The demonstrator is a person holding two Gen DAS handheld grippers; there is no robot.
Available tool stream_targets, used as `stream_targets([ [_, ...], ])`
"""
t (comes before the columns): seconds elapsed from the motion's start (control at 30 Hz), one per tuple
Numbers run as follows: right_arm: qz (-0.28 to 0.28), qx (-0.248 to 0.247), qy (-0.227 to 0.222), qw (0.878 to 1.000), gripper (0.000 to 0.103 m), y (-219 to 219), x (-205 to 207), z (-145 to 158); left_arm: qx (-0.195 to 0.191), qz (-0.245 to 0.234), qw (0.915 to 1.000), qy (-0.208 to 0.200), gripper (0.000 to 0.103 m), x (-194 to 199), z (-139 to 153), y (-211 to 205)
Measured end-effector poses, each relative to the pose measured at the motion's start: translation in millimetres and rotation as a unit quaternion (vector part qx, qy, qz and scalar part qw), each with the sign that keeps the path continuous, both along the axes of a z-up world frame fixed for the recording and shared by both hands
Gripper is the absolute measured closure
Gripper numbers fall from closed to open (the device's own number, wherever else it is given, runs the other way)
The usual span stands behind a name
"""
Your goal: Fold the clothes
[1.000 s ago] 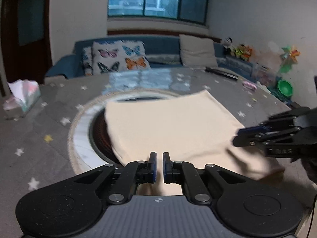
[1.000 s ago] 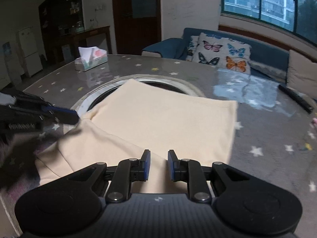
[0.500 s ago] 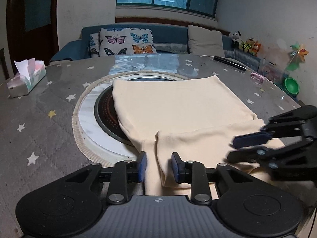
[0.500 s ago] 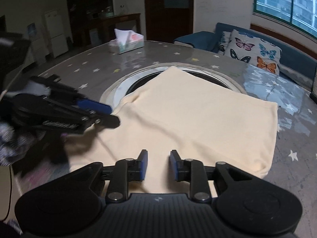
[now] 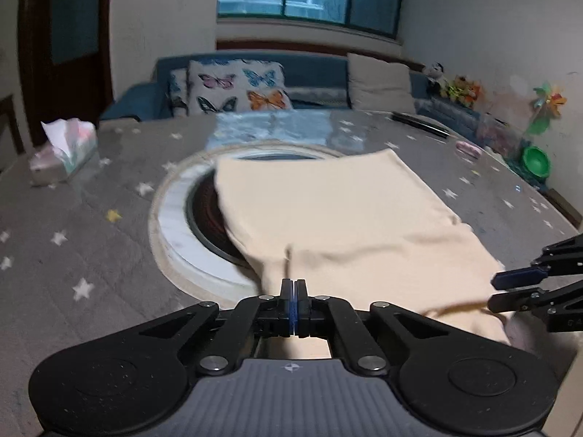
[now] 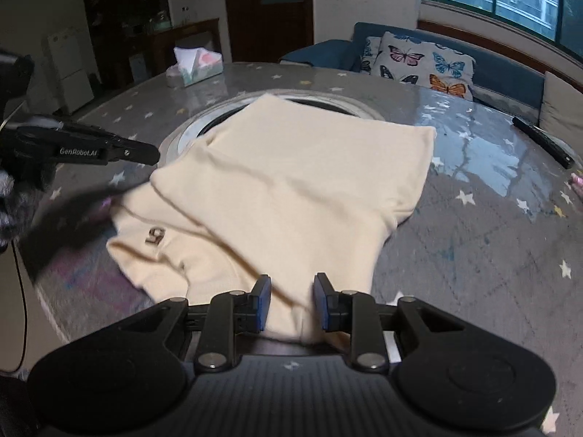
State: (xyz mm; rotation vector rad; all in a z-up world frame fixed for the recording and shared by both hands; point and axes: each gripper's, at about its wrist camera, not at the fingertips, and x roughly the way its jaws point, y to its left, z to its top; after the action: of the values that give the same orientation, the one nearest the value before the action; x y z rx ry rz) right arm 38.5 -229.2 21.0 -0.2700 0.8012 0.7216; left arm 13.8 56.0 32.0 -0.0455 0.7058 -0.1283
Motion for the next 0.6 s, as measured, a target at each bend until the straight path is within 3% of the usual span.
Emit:
stream_targets([
  [0.07,0.007,-0.003,-0.006,1.0,0.078,-1.2,-3.4,2.6,0.005,-0.007,0.9999,-0.008,0.099,-1.0,2.1,-4.0],
  [0.17,0.007,-0.008,-0.004,1.0,0.078,-4.0,-3.2,1.4,0.014,-0.002,0.9999,-0.009,0.078,5.9,-0.8,-8.0],
  [0.23,0.008,-0.015,0.003,1.0,0.078,-5.3,-3.3,-2.5,0.02,0.002,0.9998,-0.004,0.078,12.1,-5.5,-10.0],
  [0.33,0.01,-0.015,0.004,1.0,0.078,-8.3,-6.7,-1.7,0.028,0.002,0.9996,0.005,0.081,18.8,-14.9,-14.0],
  [0.37,0.011,-0.014,0.003,1.0,0.078,-9.4,-8.1,-0.4,0.028,0.0,0.9996,0.008,0.09,19.9,-17.9,-14.6],
  [0.47,0.004,-0.009,-0.005,1.0,0.078,-14.8,-9.4,6.1,0.029,0.007,0.9996,0.004,0.1,18.0,-18.0,-14.7],
  [0.6,-0.014,0.0,-0.012,1.0,0.078,-21.3,-5.6,10.5,0.009,0.019,0.9997,-0.009,0.102,9.8,-4.3,-10.2],
])
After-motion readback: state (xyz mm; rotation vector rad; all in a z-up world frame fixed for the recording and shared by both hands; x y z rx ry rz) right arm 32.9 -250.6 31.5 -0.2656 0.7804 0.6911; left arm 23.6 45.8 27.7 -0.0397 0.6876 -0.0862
